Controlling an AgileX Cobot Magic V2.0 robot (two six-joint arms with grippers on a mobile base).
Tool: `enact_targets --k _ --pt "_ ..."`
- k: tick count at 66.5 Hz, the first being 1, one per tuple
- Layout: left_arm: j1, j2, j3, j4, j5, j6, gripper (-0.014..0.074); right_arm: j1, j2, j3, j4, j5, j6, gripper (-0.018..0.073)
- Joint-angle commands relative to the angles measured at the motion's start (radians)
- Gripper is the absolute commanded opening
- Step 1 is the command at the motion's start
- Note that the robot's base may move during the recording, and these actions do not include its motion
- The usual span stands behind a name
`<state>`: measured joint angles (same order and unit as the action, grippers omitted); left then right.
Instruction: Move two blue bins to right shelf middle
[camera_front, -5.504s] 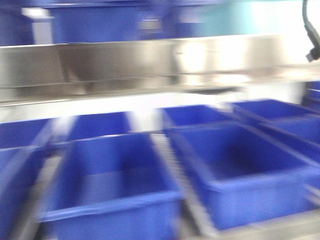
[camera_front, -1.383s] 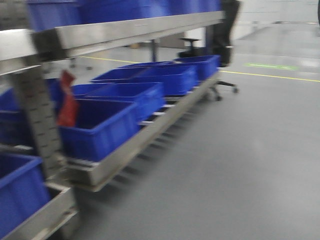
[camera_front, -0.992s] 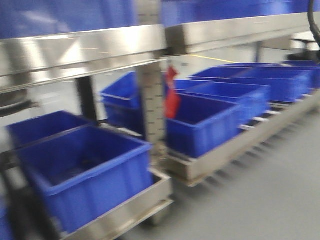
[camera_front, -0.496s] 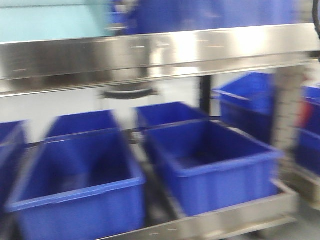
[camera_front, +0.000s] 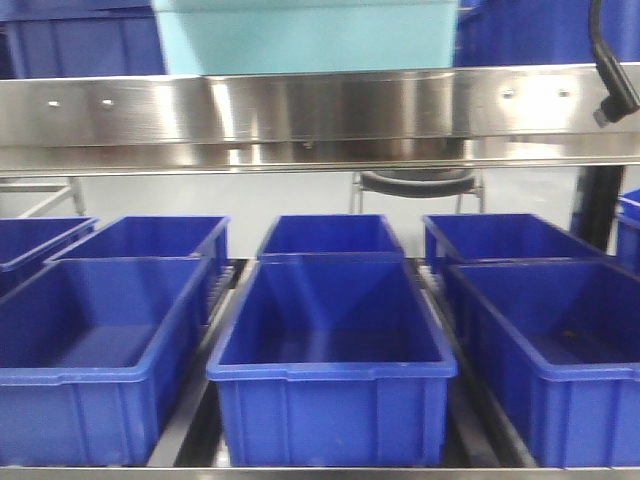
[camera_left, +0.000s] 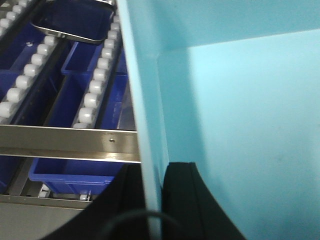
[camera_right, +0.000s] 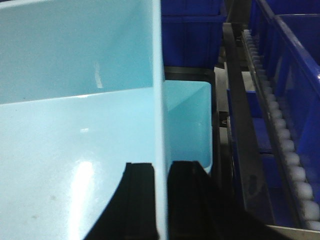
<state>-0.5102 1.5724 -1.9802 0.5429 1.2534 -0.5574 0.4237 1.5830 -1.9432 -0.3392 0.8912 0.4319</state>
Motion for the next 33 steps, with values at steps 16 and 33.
enact_targets --k 16,33 --pt "-0.012 0.001 -0.006 -0.032 -0.052 0.012 -0.0111 0.015 -0.010 -0.008 0.032 -0.092 0.002 -0.0162" --pt "-0.012 0.001 -0.006 -0.032 -0.052 0.012 -0.0111 0.015 -0.010 -0.008 0.032 -0.092 0.002 -0.0162"
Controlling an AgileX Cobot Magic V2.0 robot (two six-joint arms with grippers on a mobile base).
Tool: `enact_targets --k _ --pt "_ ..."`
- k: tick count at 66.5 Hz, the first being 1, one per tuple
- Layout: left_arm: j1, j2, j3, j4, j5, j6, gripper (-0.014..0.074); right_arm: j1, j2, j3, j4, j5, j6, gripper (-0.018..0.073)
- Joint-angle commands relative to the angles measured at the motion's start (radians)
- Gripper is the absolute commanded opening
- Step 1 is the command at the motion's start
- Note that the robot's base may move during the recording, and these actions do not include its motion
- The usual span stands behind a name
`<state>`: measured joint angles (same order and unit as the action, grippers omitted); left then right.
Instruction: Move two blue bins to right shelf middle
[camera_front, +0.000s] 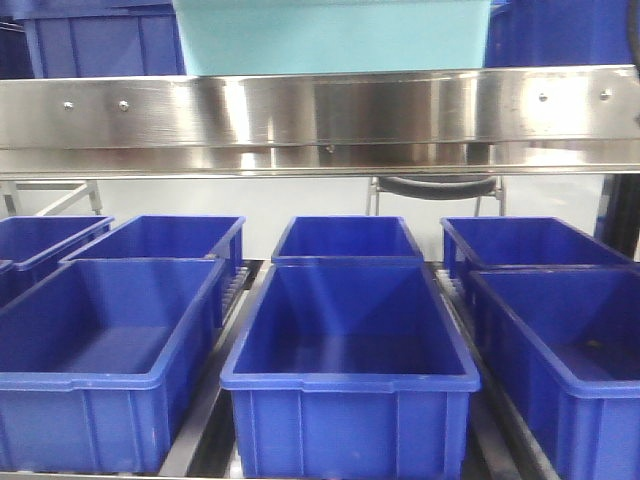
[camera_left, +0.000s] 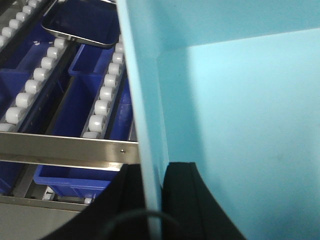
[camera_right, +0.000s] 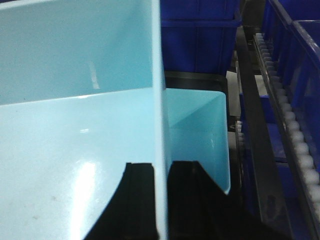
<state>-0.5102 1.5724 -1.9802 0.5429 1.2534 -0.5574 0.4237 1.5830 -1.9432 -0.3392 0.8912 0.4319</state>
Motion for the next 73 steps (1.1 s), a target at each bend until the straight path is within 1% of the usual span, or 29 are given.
enact_targets --k 1,73 --pt "-0.012 0.001 -0.006 -0.032 -0.052 0.012 -0.0111 0.015 -0.010 -0.008 0.032 -0.092 0.002 -0.0162" --pt "-0.012 0.001 -0.006 -0.031 -0.052 0.012 -0.0111 0.015 -0.010 -0.008 0.032 -0.092 0.002 -0.0162"
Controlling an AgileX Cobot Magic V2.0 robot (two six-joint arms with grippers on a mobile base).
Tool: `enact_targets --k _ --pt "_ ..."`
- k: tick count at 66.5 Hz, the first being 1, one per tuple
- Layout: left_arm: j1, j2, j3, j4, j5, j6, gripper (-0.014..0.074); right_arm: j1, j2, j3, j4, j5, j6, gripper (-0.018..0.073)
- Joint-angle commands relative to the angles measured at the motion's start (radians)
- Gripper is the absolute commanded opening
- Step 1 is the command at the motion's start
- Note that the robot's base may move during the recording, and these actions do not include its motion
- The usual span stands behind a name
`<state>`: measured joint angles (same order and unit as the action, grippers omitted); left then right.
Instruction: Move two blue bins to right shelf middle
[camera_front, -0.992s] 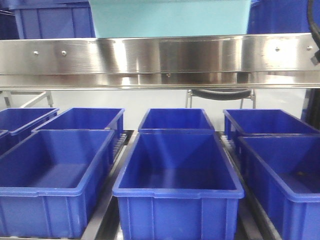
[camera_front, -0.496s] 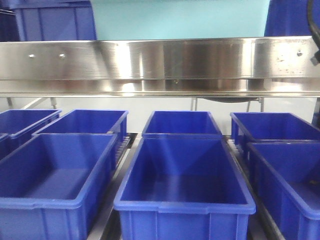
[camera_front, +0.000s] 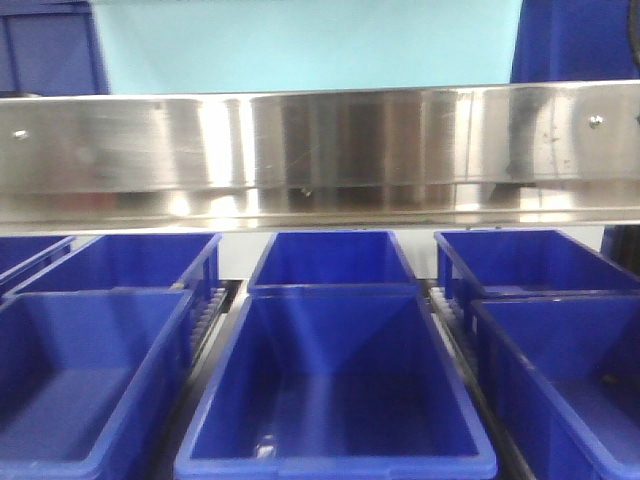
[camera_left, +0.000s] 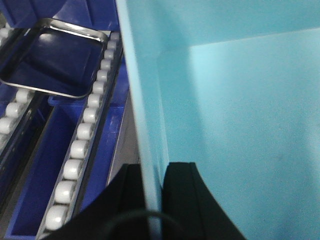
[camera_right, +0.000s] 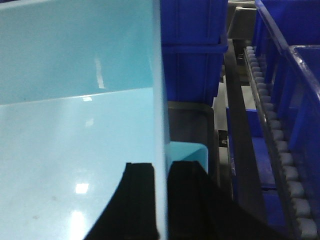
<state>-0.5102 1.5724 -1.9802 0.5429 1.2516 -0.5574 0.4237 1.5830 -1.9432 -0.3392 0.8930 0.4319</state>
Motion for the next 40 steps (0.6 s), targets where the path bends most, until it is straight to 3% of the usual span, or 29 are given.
enact_targets --k 1,40 --pt "-0.012 0.001 -0.006 -0.031 -0.050 0.012 -0.0111 0.015 -0.010 -0.008 0.032 -0.094 0.002 -0.0162" --pt "-0.012 0.001 -0.006 -0.031 -0.050 0.012 -0.0111 0.015 -0.010 -0.008 0.032 -0.094 0.002 -0.0162"
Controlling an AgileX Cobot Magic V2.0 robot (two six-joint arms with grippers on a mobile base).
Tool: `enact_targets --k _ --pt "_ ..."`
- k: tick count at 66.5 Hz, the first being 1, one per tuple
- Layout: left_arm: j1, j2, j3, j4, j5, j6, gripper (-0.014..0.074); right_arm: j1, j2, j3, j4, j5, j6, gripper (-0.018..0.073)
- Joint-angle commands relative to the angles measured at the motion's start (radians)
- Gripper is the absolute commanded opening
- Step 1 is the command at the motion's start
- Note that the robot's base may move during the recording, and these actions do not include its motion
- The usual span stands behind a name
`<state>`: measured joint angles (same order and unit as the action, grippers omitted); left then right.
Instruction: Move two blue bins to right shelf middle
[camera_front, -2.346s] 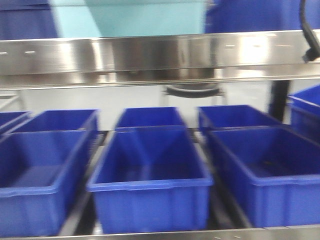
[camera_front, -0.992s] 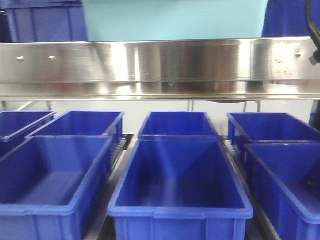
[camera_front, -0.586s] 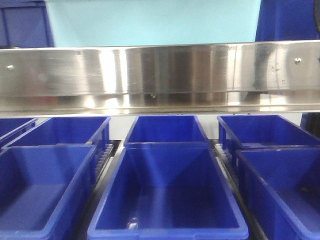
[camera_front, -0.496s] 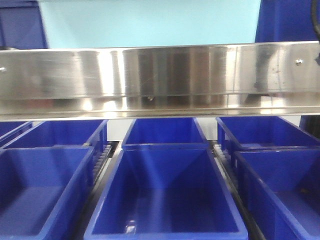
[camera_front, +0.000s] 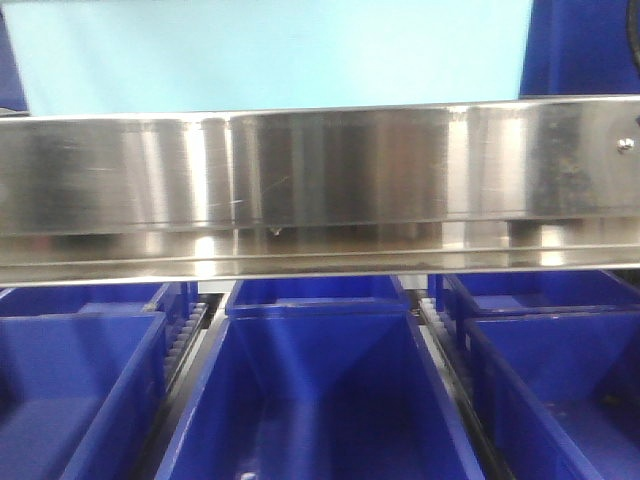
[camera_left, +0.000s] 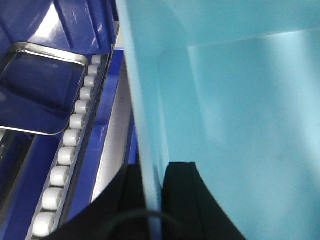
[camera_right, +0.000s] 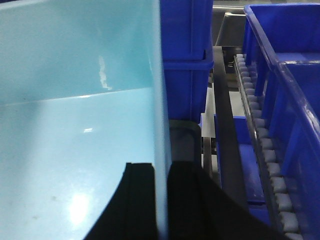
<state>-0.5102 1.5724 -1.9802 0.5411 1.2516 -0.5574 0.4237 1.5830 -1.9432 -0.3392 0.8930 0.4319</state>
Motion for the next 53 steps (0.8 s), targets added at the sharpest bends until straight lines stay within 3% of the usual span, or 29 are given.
enact_targets --k 1,53 --pt "-0.012 0.001 -0.006 -0.029 -0.050 0.012 -0.0111 0.015 -0.010 -0.008 0.032 -0.094 0.002 -0.0162" --pt "-0.012 0.001 -0.006 -0.029 -0.050 0.012 -0.0111 0.015 -0.010 -0.008 0.032 -0.094 0.002 -0.0162"
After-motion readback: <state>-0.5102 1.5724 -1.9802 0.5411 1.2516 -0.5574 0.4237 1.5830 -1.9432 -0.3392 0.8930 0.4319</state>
